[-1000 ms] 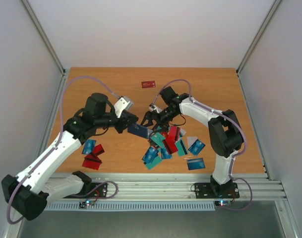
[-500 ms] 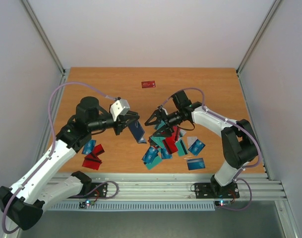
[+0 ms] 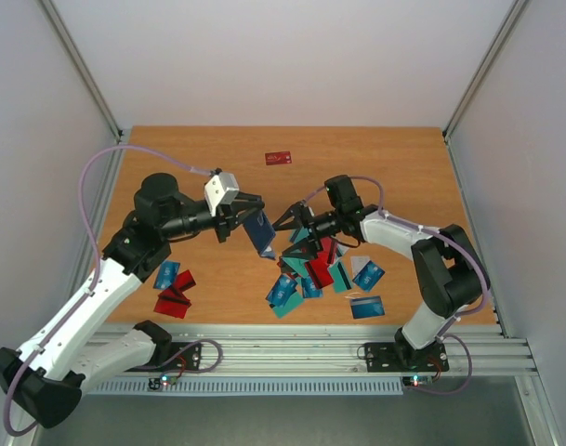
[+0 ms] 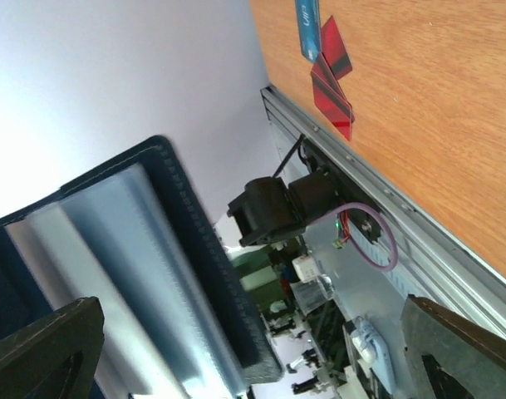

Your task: Put the credit cards into the card holder

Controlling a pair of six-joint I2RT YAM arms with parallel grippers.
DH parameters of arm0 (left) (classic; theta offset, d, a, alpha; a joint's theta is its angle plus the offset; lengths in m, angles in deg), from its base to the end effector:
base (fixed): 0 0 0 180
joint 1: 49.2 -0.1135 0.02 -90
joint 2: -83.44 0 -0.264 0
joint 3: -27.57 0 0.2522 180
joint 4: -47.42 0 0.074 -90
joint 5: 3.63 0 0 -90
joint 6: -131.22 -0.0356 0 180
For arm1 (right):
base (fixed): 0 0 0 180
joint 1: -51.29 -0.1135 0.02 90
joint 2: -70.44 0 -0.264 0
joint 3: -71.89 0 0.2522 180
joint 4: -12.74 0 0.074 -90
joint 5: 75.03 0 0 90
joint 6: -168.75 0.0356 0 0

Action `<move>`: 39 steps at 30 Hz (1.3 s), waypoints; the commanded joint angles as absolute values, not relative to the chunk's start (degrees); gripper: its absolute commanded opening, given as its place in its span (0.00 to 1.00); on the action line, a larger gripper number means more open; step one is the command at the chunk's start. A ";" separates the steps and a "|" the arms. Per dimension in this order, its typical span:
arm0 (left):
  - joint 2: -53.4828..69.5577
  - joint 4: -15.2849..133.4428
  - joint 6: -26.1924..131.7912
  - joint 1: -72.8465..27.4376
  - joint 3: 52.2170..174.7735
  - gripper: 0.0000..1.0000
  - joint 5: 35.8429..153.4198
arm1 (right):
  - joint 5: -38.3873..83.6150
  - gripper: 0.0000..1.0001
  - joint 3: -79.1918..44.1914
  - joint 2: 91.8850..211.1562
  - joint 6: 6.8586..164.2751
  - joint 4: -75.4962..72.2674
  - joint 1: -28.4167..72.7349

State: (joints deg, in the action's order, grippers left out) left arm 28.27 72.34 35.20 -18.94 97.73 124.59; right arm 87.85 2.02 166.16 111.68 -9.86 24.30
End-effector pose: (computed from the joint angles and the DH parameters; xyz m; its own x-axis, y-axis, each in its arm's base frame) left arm 0.1731 -0.1265 0.3779 -0.0514 0.1254 -0.9908 0.9328 0.3603 -0.0028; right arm 0.2780 0.1798 0.2030 -0.9394 -0.2989 -0.1679 -0.2237 0.1633 0.9609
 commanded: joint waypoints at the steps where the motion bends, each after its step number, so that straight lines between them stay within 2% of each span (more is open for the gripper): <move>1: 27.68 65.96 36.46 -18.79 100.79 0.00 125.57 | 90.11 0.98 6.80 165.61 133.08 15.46 23.68; 3: 27.35 65.56 36.47 -18.80 101.08 0.00 125.40 | 89.84 0.97 9.63 167.10 145.12 31.58 23.17; 7: 26.70 63.80 37.18 -18.77 101.24 0.00 124.93 | 85.07 0.91 13.17 175.37 174.39 75.23 22.19; 8: 26.59 63.20 37.54 -18.72 101.34 0.00 124.73 | 84.56 0.89 13.02 176.89 176.66 76.83 21.85; 12: 26.00 61.86 38.68 -18.72 101.50 0.00 124.76 | 85.14 0.89 11.46 176.00 174.56 73.22 21.06; 17: 25.66 62.09 38.61 -18.72 101.45 0.00 123.85 | 84.01 0.82 10.05 175.54 177.18 74.51 21.11; 21: 26.20 62.79 37.76 -18.71 101.17 0.00 122.26 | 82.77 0.68 9.70 174.27 178.60 74.49 21.05; 26: 26.40 63.39 37.10 -18.71 101.03 0.00 121.39 | 82.99 0.43 10.58 171.04 177.62 70.58 21.05; 31: 27.28 63.53 37.00 -18.71 99.75 0.00 120.54 | 83.12 0.30 12.01 168.22 175.18 66.00 21.05; 39: 30.08 64.14 37.22 -18.80 95.37 0.00 118.35 | 85.19 0.02 10.24 166.33 168.84 56.66 21.06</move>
State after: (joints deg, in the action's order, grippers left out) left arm 28.33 66.88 37.80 -18.96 97.60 119.91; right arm 84.20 11.52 167.98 170.61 62.09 21.37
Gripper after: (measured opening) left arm 0.115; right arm 0.069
